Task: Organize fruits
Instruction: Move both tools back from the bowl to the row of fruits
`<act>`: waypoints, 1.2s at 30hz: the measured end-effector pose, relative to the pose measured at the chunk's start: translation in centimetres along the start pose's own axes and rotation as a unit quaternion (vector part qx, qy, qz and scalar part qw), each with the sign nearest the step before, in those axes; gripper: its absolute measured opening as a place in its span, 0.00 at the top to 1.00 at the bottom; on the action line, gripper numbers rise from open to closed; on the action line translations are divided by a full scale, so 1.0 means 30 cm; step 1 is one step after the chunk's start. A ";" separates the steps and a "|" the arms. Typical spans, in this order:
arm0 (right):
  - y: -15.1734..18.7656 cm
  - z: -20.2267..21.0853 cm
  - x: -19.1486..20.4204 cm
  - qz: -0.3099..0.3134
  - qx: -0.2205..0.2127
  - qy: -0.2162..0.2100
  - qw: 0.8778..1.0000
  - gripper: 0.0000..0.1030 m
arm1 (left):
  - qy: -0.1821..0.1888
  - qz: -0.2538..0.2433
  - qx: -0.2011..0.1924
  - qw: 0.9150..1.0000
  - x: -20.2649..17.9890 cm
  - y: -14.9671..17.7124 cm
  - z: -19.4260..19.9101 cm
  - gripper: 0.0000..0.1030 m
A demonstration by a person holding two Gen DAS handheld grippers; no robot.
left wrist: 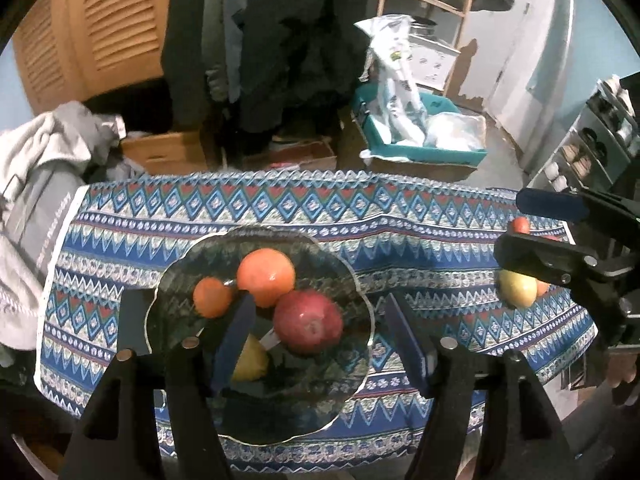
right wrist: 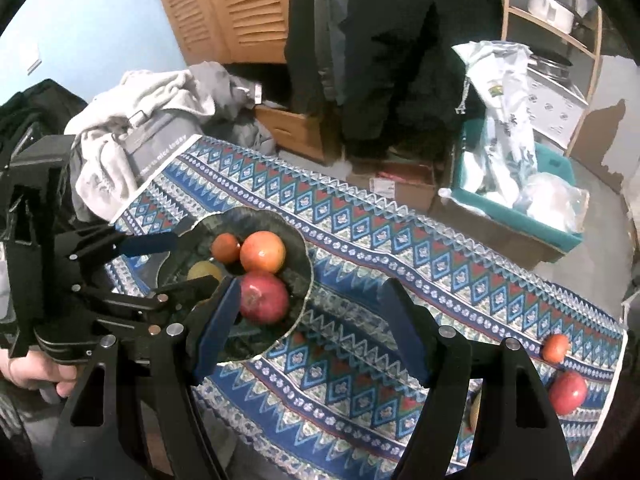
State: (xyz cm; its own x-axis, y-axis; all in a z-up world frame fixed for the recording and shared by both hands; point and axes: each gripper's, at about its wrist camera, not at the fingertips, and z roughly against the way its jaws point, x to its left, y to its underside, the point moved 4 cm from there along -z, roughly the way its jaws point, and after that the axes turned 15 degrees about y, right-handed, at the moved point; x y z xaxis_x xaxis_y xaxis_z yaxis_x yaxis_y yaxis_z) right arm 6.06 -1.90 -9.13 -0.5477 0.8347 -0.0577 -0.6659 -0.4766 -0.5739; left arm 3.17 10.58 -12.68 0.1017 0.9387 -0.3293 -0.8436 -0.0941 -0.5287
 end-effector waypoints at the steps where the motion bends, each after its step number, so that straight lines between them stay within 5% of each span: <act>1: 0.004 0.005 -0.010 -0.001 0.000 0.002 1.000 0.28 | 0.002 -0.002 0.001 1.000 -0.009 -0.001 -0.004 0.33; 36: 0.314 0.129 -0.660 -0.153 0.020 0.107 0.982 0.28 | 0.081 -0.092 0.060 0.991 -0.532 -0.059 -0.248 0.26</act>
State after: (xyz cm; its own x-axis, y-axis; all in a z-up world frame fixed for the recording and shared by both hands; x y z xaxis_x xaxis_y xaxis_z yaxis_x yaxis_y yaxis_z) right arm 8.69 -23.99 -10.24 -0.2016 0.9776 -0.0605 -0.8050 -0.2006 -0.5584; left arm 6.96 -6.69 -12.31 0.3355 0.8694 -0.3629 -0.8587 0.1238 -0.4973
